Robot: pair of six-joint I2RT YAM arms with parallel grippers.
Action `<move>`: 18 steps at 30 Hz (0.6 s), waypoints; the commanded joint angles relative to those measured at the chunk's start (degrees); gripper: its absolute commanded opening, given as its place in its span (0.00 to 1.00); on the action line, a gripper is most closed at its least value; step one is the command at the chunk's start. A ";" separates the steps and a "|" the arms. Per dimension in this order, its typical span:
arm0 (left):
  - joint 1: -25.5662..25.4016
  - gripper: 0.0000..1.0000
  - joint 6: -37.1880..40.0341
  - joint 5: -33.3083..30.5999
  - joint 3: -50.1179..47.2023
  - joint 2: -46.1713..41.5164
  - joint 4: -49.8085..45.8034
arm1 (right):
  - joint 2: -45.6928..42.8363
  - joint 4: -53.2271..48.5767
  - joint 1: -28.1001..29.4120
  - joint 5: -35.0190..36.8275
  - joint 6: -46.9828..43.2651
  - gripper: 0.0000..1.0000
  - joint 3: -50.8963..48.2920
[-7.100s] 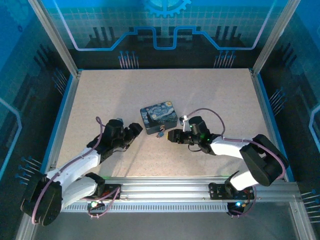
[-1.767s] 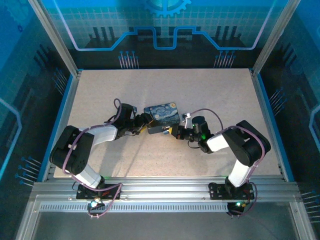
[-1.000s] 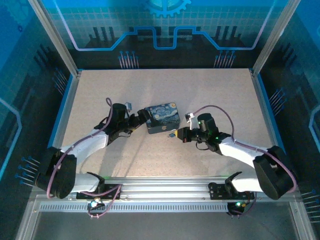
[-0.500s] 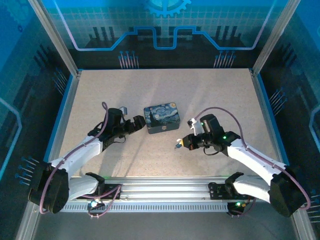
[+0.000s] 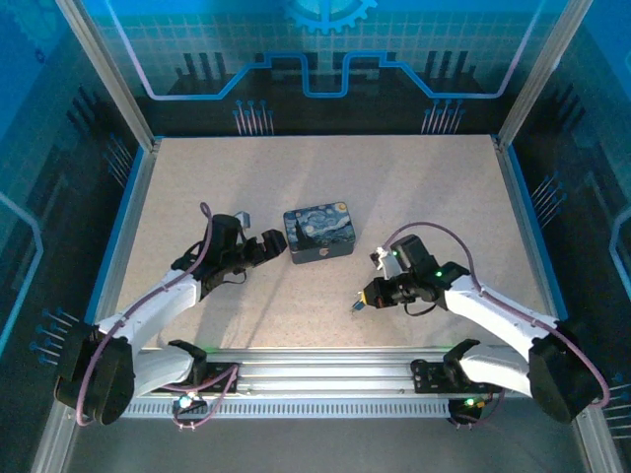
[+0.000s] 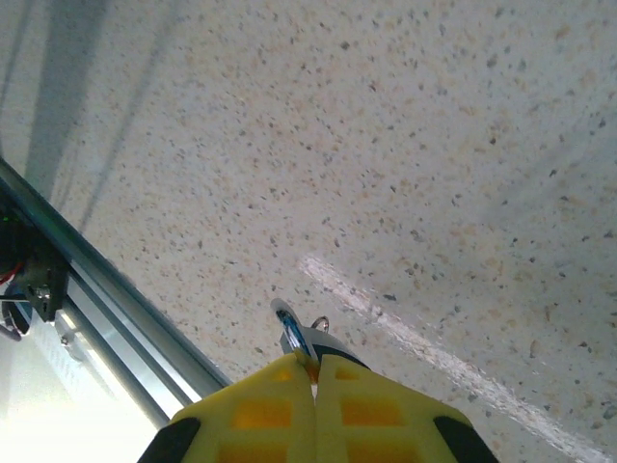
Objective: Unlock a padlock with a key
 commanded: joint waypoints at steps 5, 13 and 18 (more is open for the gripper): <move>0.53 0.99 1.05 0.51 0.18 -1.00 -1.87 | 4.79 2.63 0.90 -2.26 -0.24 0.01 0.18; 0.53 0.99 1.18 0.42 0.68 -0.46 -2.19 | 8.16 4.27 0.90 -1.90 -0.65 0.01 0.74; 0.53 0.99 1.30 0.60 1.12 0.09 -2.19 | 9.93 5.31 0.82 -1.84 -0.73 0.01 1.22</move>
